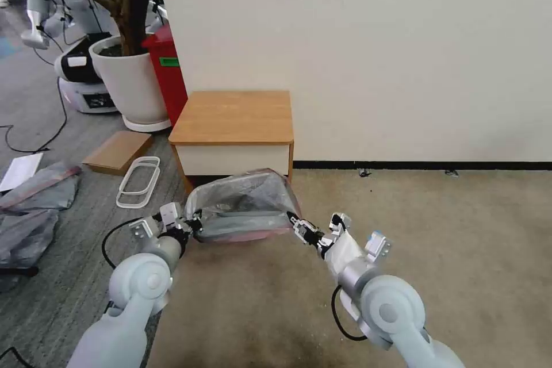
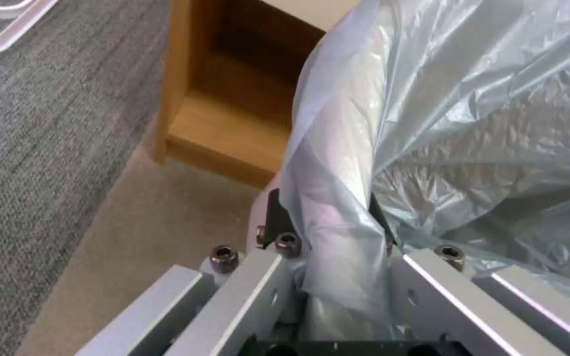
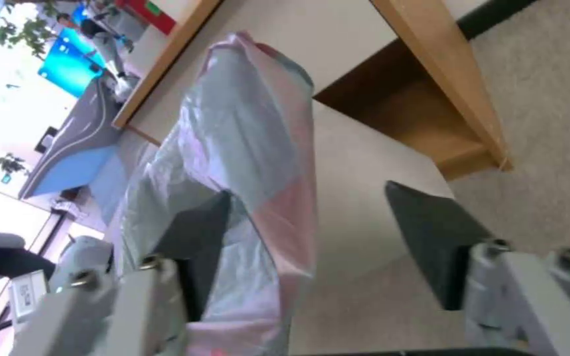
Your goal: Pick up the garbage bag from the table and place it over the trash can.
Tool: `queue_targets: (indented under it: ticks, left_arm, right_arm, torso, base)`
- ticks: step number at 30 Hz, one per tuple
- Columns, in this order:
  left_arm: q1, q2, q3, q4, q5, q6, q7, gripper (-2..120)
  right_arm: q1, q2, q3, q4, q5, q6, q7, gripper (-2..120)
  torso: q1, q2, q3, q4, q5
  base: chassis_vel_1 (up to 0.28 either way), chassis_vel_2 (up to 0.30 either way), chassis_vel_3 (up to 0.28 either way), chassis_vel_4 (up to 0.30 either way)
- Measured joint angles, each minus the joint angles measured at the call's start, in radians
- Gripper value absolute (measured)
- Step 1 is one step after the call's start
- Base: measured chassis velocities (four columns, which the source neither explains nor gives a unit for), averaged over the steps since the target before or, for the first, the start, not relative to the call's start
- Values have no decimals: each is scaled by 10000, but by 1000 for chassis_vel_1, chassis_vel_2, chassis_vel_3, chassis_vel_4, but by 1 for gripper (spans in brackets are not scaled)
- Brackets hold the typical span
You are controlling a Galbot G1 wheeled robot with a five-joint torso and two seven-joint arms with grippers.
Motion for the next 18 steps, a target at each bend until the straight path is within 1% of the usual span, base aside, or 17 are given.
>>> queue_targets:
  ticks: [1,2,3,4,5,7,9,12,13,16,17,18]
  left_arm:
    - [0,0,0,0,0,0,0,3]
    - [-12,2,-2,3,-6,0,2,3]
    - [-28,-5,-1,42,-11,0,6,3]
    - [-29,-10,-2,66,-11,0,6,3]
    - [-29,-10,-2,66,-11,0,6,3]
    - [-27,-7,-3,102,-9,-1,11,3]
    - [-23,9,-7,106,-9,-1,17,3]
    - [16,157,-38,105,-10,-2,158,3]
    - [16,157,-38,105,-10,-2,158,3]
    - [118,372,-129,45,-15,-2,581,3]
    - [118,372,-129,45,-15,-2,581,3]
    - [162,447,-172,24,-15,-3,775,3]
  right_arm:
    - [0,0,0,0,0,0,0,65]
    - [-23,-1,-15,16,-12,11,-42,72]
    - [-40,60,-32,71,90,45,-84,84]
    - [-40,76,6,86,142,65,-110,89]
    - [-40,76,6,86,142,65,-110,89]
    - [-25,50,150,89,159,92,-146,98]
    - [1,7,244,86,160,98,-157,99]
    - [214,-320,540,34,305,139,-234,100]
    - [214,-320,540,34,305,139,-234,100]
    - [570,-976,564,6,714,108,-549,100]
    - [570,-976,564,6,714,108,-549,100]
    - [720,-1232,541,-3,971,-27,-742,100]
  torso:
    - [0,0,0,0,0]
    - [0,0,0,0,0]
    - [0,0,0,0,1]
    - [0,0,0,0,0]
    - [0,0,0,0,0]
    - [0,0,0,0,0]
    - [0,0,0,0,0]
    - [0,0,0,-2,1]
    - [0,0,0,-2,1]
    - [0,0,0,0,1]
    - [0,0,0,0,1]
    - [0,0,0,0,0]
  base:
    - [0,0,0,0]
    - [0,0,0,0]
    - [0,0,0,0]
    - [0,0,0,0]
    - [0,0,0,0]
    - [0,0,0,0]
    - [0,0,0,0]
    - [0,0,0,0]
    - [0,0,0,0]
    - [0,0,0,0]
    - [0,0,0,0]
    - [0,0,0,0]
